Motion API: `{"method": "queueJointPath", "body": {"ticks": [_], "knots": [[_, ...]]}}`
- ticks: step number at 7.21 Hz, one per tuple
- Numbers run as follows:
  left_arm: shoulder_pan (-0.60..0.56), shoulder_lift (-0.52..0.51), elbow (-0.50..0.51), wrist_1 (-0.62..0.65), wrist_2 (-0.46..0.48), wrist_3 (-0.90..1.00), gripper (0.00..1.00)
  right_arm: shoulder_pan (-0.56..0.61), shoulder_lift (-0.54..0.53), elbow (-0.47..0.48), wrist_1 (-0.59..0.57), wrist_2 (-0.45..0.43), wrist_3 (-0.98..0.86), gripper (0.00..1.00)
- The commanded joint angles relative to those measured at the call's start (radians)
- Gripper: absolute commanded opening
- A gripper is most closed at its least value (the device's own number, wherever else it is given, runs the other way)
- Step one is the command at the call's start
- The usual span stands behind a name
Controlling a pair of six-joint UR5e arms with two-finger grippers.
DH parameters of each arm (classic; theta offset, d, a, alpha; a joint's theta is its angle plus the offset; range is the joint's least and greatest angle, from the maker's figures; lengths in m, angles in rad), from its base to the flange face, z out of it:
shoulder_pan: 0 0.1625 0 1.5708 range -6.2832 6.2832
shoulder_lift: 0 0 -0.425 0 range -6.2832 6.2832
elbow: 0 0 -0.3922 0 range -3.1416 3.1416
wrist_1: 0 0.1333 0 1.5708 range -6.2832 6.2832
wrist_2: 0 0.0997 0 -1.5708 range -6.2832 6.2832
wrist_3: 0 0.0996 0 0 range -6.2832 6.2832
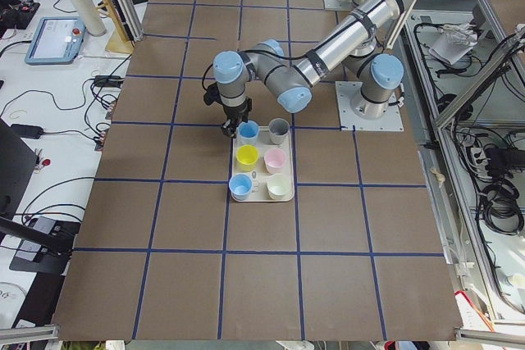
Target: Transfer IKEA cup to right arm and place on rack
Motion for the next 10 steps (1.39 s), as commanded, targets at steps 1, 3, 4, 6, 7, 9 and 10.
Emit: {"method": "queueJointPath", "body": {"ticks": [1, 3, 4, 6, 7, 9, 10], "knots": [[0.003, -0.037, 0.0, 0.002, 0.0, 0.003, 0.76, 0.0, 0.0, 0.0, 0.0, -0.001, 0.0, 1.0], [0.003, -0.062, 0.012, -0.001, 0.0, 0.003, 0.76, 0.0, 0.0, 0.0, 0.0, -0.001, 0.0, 1.0], [0.003, -0.068, 0.013, -0.001, 0.0, 0.003, 0.76, -0.001, 0.0, 0.0, 0.0, -0.003, 0.0, 1.0], [0.003, -0.079, 0.013, 0.0, 0.002, 0.003, 0.72, -0.001, 0.0, 0.0, 0.0, -0.003, 0.0, 1.0], [0.003, -0.085, 0.013, 0.0, 0.0, 0.003, 0.71, -0.001, 0.0, 0.0, 0.0, -0.003, 0.0, 1.0], [-0.004, -0.091, 0.013, 0.002, 0.0, 0.003, 0.06, -0.001, 0.0, -0.002, 0.0, -0.003, 0.0, 1.0], [-0.004, -0.091, 0.014, 0.002, 0.0, 0.001, 0.0, -0.003, 0.0, -0.002, 0.0, -0.001, 0.0, 1.0]]}}
